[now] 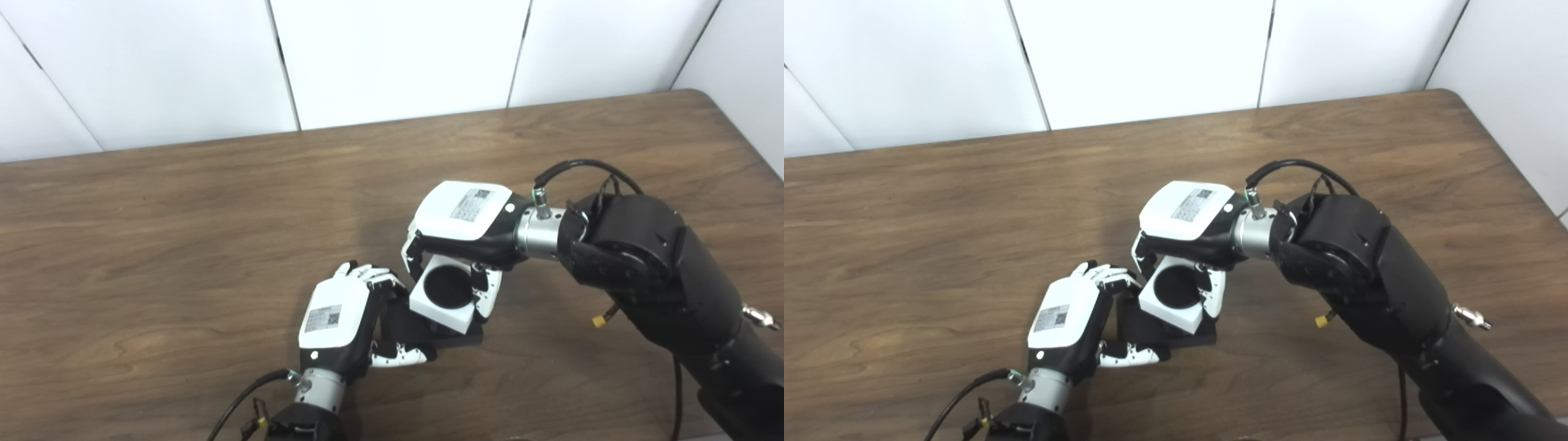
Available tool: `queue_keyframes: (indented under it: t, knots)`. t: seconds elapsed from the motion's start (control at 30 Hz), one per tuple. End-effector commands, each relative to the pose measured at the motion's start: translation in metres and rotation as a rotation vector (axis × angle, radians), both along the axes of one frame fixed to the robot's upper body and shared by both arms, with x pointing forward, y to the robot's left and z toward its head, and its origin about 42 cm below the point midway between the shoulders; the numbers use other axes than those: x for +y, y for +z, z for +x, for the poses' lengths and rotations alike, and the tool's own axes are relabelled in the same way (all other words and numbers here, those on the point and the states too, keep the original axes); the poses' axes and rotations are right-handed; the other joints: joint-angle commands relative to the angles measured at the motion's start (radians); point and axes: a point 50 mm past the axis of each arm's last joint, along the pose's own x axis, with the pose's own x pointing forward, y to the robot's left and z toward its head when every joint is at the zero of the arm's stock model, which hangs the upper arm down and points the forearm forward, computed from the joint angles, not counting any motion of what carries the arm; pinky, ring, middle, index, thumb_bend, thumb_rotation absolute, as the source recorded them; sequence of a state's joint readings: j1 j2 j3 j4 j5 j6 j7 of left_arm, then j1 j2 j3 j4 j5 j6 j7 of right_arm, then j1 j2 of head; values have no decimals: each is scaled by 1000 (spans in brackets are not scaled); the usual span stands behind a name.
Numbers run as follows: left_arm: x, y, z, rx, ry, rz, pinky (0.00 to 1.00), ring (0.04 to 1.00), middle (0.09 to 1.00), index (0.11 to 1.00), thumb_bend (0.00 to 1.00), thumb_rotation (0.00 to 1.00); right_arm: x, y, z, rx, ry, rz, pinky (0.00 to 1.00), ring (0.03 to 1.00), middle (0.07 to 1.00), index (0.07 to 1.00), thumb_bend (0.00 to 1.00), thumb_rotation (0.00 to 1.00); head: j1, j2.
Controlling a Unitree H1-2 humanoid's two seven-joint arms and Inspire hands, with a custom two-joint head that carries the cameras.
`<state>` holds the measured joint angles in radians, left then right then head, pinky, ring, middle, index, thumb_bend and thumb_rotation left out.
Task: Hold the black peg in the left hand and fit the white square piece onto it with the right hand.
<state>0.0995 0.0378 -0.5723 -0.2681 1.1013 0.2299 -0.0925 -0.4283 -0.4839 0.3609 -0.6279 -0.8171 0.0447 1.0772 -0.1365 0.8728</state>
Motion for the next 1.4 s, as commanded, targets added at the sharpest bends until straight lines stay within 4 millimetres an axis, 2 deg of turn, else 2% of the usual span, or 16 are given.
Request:
queue_keyframes:
  t: [0.0, 0.13, 0.27, 0.6, 0.73, 0.77, 0.83, 0.9, 1.07, 1.17, 1.23, 1.37]
  knots:
    - [-3, -6, -4, 37, -18, 25, 940, 848, 778, 489, 506, 52, -4, 19, 5, -85, -12, -4, 791, 821, 707, 635, 925, 319, -1, 1]
    - [-3, -6, -4, 36, -16, 24, 940, 848, 778, 489, 507, 52, -4, 22, 4, -90, -16, -17, 808, 832, 718, 634, 979, 384, -1, 1]
    - [-3, -6, -4, 40, -15, 22, 938, 847, 778, 489, 507, 52, -2, 24, 5, -92, -18, -23, 813, 834, 719, 629, 999, 399, -3, 0]
    - [-2, -6, -3, 47, -12, 31, 942, 848, 779, 489, 507, 52, -3, 35, 7, -113, -43, -2, 810, 827, 709, 628, 1000, 310, -2, 2]
    - [-1, -5, -3, 46, -10, 80, 929, 851, 813, 498, 505, 66, -5, 39, 7, -114, -50, 24, 801, 825, 704, 613, 1000, 289, -2, 2]
    - [0, -5, -3, 49, -6, 88, 931, 855, 824, 615, 563, 113, -6, 40, 7, -114, -50, 25, 800, 825, 703, 614, 1000, 287, -1, 2]
    - [0, -5, -3, 56, 3, 104, 941, 867, 849, 745, 659, 195, -6, 40, 7, -116, -52, 28, 800, 824, 701, 615, 1000, 279, -1, 2]
    - [0, -5, -2, 70, 9, 111, 939, 872, 858, 776, 700, 218, -6, 40, 6, -113, -51, 35, 798, 826, 704, 624, 1000, 272, 0, 3]
    - [4, -3, 0, 122, 23, 70, 932, 869, 861, 807, 777, 202, -5, 37, 5, -117, -50, 43, 786, 823, 707, 657, 988, 284, 8, 7]
    - [10, 1, 5, 197, 21, 67, 934, 884, 878, 835, 792, 250, -3, 34, 6, -114, -57, 49, 784, 820, 708, 686, 979, 267, 11, 1]
    - [15, 11, 9, 246, 3, 94, 936, 898, 892, 859, 802, 276, -2, 31, 8, -108, -66, 57, 786, 821, 710, 701, 978, 248, 4, -5]
    - [24, 44, 15, 298, -26, 120, 935, 924, 917, 910, 866, 290, -2, 27, 9, -105, -79, 59, 794, 829, 713, 708, 965, 227, -1, -11]
